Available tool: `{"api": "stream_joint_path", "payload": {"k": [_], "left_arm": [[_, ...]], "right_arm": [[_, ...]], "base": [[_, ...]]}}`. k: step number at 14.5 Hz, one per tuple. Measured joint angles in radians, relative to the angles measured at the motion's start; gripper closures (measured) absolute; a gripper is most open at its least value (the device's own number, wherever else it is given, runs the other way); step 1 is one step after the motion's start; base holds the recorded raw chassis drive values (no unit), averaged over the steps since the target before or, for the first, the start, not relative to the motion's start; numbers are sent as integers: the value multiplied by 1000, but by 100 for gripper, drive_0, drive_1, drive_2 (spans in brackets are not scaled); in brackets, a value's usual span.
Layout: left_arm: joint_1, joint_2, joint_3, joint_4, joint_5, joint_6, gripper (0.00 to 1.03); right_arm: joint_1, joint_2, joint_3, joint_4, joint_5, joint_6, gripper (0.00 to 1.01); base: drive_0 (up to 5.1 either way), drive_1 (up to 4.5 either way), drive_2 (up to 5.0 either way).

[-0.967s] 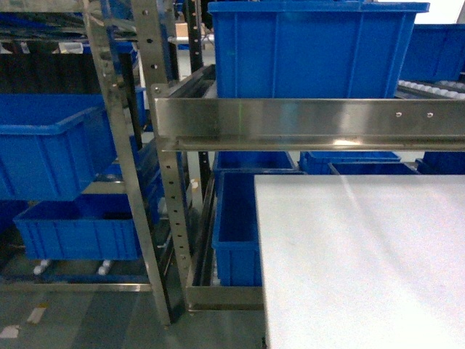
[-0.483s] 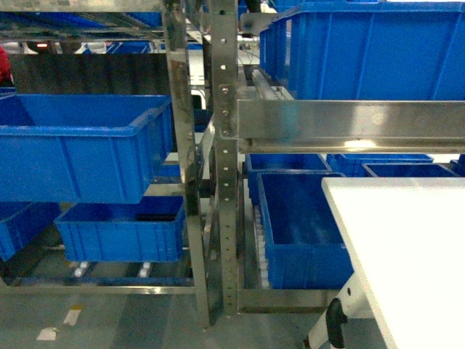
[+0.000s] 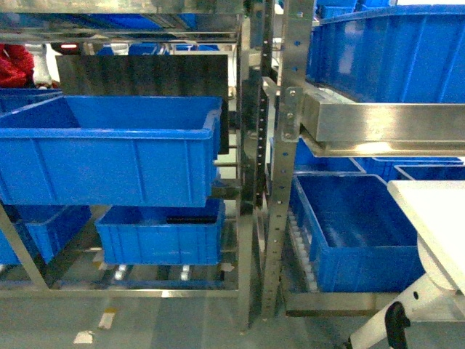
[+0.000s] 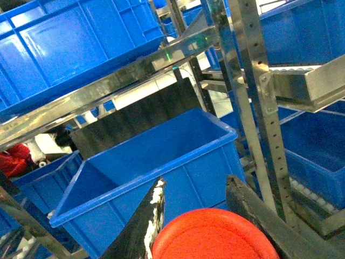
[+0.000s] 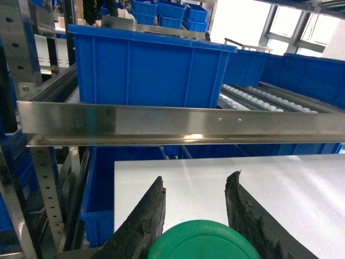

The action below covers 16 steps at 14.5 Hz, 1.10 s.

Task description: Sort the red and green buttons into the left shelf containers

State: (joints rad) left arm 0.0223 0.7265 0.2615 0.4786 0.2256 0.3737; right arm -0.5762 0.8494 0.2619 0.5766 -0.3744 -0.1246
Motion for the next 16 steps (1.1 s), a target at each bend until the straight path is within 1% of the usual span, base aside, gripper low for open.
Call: {"api": "stream_joint_path", "payload": {"k": [14,16], "left_arm": [[3,0,0,0,-4,0,74],[-1,-3,0,1,3,0,74]], "right_arm": [[0,-5,0,0,-4,0,71],[0,-4,0,3,0,0,71]], "base": [[-500,245,245],[6,434,-421]]}}
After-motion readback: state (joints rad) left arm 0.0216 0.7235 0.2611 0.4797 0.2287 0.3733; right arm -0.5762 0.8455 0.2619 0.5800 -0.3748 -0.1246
